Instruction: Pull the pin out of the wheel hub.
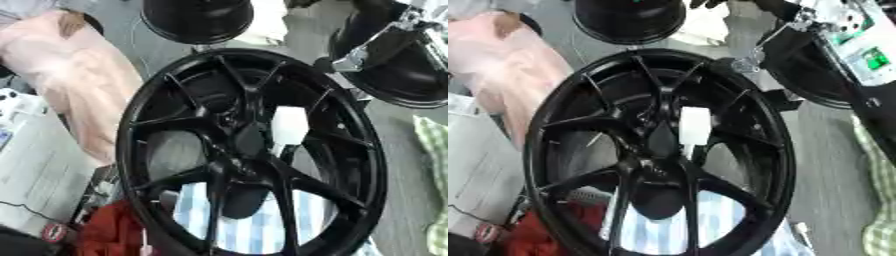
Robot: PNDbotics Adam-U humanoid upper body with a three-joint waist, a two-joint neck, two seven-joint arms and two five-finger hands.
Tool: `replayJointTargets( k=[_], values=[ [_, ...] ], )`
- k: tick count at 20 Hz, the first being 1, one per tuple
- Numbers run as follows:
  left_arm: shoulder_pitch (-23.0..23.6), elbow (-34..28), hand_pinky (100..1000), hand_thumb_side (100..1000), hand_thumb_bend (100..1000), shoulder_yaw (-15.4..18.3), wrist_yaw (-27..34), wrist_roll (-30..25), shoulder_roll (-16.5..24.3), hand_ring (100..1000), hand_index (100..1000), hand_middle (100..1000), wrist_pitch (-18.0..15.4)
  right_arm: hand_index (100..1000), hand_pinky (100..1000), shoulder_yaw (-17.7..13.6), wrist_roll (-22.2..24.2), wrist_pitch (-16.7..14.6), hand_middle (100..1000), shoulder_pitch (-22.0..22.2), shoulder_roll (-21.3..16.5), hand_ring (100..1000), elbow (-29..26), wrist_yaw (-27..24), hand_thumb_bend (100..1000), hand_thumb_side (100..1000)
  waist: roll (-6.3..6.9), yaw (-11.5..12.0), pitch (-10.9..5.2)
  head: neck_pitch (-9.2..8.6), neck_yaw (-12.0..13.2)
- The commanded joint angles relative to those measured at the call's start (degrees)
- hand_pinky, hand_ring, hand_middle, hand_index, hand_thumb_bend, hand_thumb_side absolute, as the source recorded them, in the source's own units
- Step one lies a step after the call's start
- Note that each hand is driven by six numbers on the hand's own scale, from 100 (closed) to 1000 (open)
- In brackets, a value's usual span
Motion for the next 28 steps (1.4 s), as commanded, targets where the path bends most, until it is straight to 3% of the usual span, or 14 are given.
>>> replayJointTargets(
  k=[1,10,21,28],
  values=[
    [-1.29,-1.09,760,825,140,-0.1,0.22,-0.37,2.53,700,819,748,-0.36,828,852,0.9,17.75,-18.66,782,-2.09,-3.71,914,0.21,-0.02,479,110,0.06,0.51,-0.56,-0.08,-0.54],
    [-2.77,-1.09,760,825,138,-0.18,0.49,-0.9,3.28,700,818,748,-0.78,833,855,2.86,17.75,-18.71,789,-3.62,-8.39,920,0.03,-0.11,473,100,-0.95,2.56,0.6,0.96,-1.92],
    [-3.2,-1.09,759,824,137,-0.37,0.78,-1.21,3.29,698,816,747,-0.87,838,860,6.53,17.75,-18.71,794,-3.34,-9.3,922,-3.63,0.27,480,100,-0.88,3.19,0.85,-0.49,-3.56],
    [-3.13,-1.09,759,823,136,-0.42,0.86,-1.26,3.28,698,816,747,-0.94,837,861,7.18,17.75,-18.71,793,-3.07,-9.62,921,-4.98,-0.23,482,100,-0.61,3.14,0.73,-0.37,-4.4]
  ],
)
